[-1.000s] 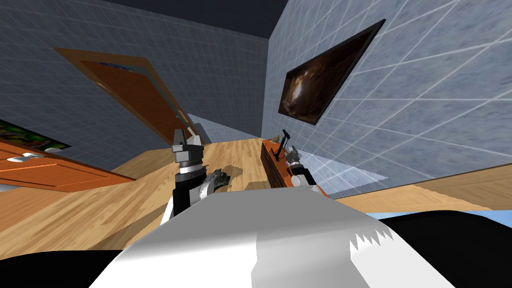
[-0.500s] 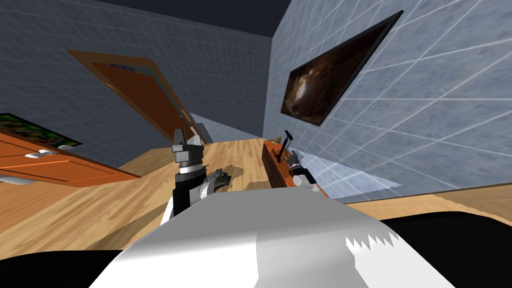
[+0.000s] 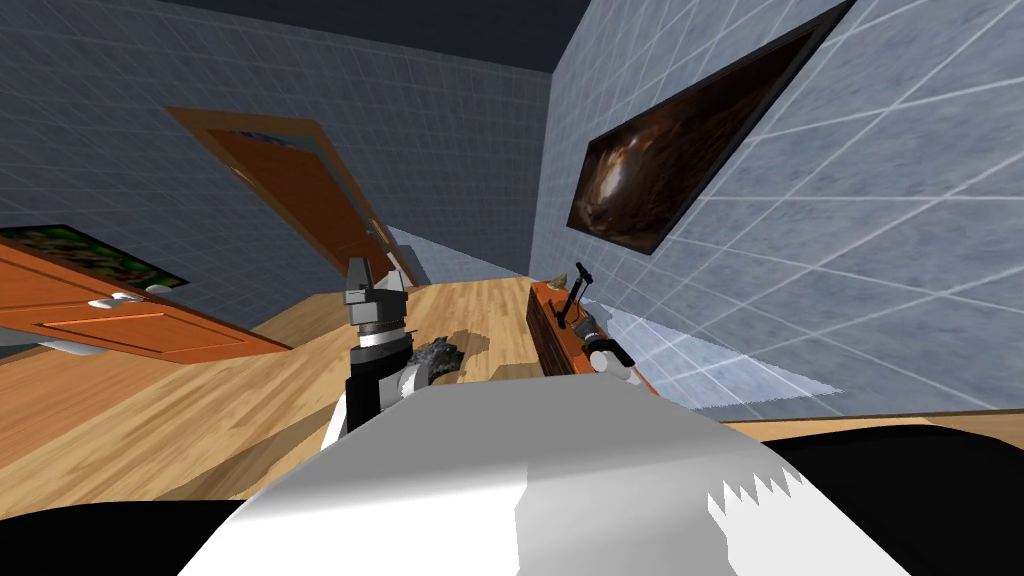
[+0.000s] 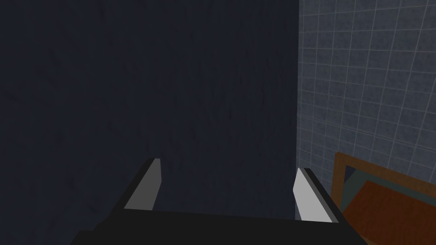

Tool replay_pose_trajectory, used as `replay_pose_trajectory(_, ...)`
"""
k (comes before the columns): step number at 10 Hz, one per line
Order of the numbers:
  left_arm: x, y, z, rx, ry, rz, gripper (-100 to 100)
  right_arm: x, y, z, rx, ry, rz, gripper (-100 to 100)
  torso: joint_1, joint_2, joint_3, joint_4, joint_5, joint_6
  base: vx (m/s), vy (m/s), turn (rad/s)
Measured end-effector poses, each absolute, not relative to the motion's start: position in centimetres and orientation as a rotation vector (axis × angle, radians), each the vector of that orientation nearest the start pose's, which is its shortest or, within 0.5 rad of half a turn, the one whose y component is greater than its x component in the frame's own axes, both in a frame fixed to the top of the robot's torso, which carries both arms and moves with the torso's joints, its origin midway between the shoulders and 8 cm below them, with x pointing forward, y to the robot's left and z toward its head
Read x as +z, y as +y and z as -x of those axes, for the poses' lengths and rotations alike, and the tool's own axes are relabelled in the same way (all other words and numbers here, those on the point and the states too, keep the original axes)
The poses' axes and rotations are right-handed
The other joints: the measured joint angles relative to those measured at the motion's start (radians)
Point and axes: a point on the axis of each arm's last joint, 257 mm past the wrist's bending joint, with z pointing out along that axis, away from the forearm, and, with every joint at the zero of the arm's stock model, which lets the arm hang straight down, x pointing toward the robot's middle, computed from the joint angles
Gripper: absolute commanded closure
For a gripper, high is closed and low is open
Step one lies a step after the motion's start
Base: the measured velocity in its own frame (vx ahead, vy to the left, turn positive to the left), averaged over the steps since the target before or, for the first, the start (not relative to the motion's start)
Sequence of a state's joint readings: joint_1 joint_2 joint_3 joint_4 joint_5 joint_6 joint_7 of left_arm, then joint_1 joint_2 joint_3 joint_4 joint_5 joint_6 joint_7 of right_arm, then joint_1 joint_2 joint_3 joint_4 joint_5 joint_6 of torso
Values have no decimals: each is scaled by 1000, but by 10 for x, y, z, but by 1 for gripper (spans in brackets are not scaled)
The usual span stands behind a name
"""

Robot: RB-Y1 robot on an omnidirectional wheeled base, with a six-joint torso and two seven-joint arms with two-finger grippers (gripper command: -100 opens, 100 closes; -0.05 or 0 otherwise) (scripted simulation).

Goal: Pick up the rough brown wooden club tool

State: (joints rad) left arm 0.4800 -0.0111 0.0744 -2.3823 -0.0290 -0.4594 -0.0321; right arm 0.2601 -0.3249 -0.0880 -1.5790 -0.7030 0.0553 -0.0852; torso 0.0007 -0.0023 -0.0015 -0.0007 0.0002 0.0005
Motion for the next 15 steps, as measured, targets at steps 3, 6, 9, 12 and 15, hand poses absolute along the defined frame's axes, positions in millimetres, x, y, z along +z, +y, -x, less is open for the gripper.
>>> replay_pose_trajectory(3,69,294,-325,-1201,568,563,0,-369,-423,-434,1201,949,-1967,-100,-1,0,0,0,0,0,35,-3,57)
replay_pose_trajectory(6,69,294,-325,-1201,568,563,0,-402,-434,-416,1152,934,-2098,-100,-1,1,1,0,0,0,21,-3,35)
replay_pose_trajectory(9,69,294,-325,-1201,568,563,0,-436,-448,-397,1098,888,-2248,-100,-1,0,0,0,0,0,30,-9,29)
replay_pose_trajectory(12,69,294,-325,-1201,568,563,0,-462,-457,-379,1043,856,-2368,-100,-1,1,0,0,0,0,29,-14,48)
replay_pose_trajectory(15,69,294,-325,-1201,568,563,0,-486,-465,-358,989,810,-2489,-100,-1,1,1,0,0,0,22,-17,25)
